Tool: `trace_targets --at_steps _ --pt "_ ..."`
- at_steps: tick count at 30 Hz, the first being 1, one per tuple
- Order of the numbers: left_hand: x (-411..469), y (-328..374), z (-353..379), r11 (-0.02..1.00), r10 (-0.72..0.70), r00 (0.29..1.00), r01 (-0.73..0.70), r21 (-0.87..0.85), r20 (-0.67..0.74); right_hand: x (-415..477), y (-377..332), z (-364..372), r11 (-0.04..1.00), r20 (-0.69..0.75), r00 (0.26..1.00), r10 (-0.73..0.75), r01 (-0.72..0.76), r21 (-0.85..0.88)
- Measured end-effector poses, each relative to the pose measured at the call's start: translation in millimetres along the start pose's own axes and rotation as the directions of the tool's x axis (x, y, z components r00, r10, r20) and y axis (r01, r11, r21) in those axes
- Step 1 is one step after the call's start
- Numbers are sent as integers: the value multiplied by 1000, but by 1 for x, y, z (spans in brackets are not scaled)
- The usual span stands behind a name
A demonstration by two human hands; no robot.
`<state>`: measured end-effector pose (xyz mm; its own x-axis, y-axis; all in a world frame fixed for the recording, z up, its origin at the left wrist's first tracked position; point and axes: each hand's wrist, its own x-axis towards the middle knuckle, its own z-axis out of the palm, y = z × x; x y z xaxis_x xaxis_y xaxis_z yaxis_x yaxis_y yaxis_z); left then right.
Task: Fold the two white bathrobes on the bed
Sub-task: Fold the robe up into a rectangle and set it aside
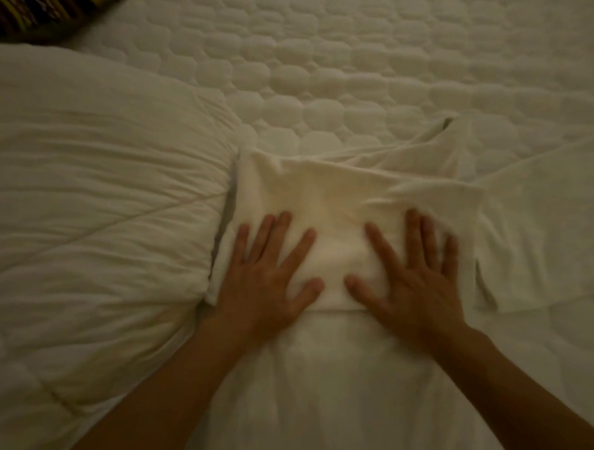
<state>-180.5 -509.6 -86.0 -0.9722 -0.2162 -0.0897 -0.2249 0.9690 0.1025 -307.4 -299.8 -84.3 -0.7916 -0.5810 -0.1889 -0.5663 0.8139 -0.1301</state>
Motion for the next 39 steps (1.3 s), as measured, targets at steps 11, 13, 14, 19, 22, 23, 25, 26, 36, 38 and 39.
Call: trace_targets --at_steps 11,13,14,19,22,23,25,26,36,38,39 --pt "83 -89 11 966 -257 966 256 -36 -27 95 71 -9 966 -35 967 252 -250 69" --pt "85 -83 10 968 -248 968 247 -38 -36 100 76 -10 954 -32 959 282 -277 114" --pt "86 -82 10 967 -252 967 250 -40 -50 101 74 -10 955 -32 960 278 -272 121" --pt "84 -80 6 968 -251 967 250 -28 -49 100 69 -11 952 -24 955 297 -294 87" --pt "79 -68 -5 967 -249 960 241 -79 -128 93 60 -20 945 -106 942 317 -305 119" --pt "72 -62 -8 962 -267 947 251 -108 -177 87 57 -21 936 -156 931 331 -302 180" --pt "55 -47 -12 892 -429 883 380 -245 -189 74 57 -26 859 -168 894 415 -324 397" --pt "47 -42 -15 820 -528 841 471 -326 -114 71 60 -30 794 -120 875 468 -357 493" --pt "51 -56 -22 572 -563 820 474 -669 100 106 66 -69 349 356 880 315 -457 818" --pt "49 -52 -25 567 -575 817 425 -706 30 104 66 -70 375 302 899 317 -411 831" --pt "49 -49 -27 566 -593 805 399 -721 -20 102 67 -72 385 249 914 319 -365 848"
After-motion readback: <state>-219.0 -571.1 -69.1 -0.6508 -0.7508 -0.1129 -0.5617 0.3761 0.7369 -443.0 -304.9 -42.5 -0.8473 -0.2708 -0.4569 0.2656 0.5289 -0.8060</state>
